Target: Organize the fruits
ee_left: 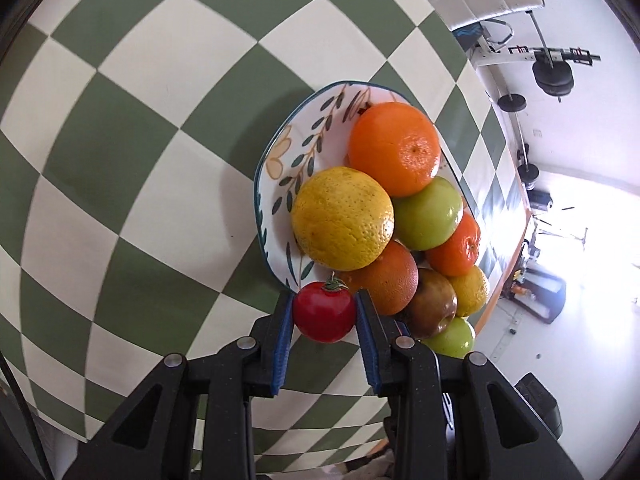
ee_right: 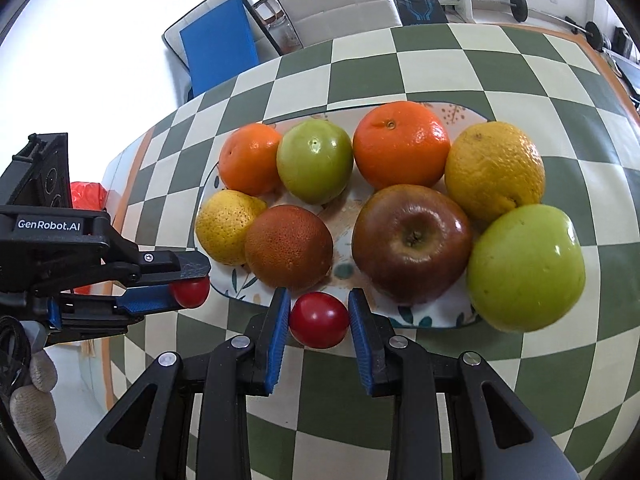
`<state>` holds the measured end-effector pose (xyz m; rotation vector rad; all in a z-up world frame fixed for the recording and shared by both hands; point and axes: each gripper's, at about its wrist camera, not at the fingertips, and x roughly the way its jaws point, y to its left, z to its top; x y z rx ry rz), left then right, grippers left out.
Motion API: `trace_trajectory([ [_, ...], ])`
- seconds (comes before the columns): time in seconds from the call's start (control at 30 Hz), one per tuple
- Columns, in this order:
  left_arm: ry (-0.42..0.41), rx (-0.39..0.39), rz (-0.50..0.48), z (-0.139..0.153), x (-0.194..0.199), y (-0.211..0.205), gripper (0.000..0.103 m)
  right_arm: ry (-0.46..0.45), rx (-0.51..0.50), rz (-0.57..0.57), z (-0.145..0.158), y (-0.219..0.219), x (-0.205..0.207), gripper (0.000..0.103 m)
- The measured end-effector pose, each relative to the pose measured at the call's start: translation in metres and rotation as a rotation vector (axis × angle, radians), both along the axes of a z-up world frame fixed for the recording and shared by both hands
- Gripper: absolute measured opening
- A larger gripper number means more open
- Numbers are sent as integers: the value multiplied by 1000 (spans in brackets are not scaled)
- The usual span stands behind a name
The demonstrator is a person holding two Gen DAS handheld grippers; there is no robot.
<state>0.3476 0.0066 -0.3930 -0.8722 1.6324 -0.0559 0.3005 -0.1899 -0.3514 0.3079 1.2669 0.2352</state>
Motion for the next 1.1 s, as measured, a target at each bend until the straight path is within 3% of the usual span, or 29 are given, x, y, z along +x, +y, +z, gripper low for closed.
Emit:
trace_trajectory([
  [0.4,23,-32,-1,12,3,7,31,-3,2,-14,-5,0,6,38],
  [0.53,-28,100,-97,34,0,6,31,-10,3,-21,5,-1,-2,48],
  [0.6,-60,211,-180,47,-4,1,32,-9,6,-32,14,-5,-8,52],
  [0.67,-92,302,-255,58,-10,-5,40,-11,-3,-45,26,-9,-15,61],
  [0.8,-173,461,-369,80,-30,-14,57,-43,-86,-74,58,-18,-29,90],
  [0.87,-207,518,-414,90,-39,-20,77,-57,-126,-82,72,-23,-34,92],
  [0.97,-259,572,-459,103,-53,-27,98,-50,-213,-101,88,-32,-41,99],
  [1.1,-317,606,-471,119,-67,-33,98,-61,-265,-127,104,-45,-52,99],
])
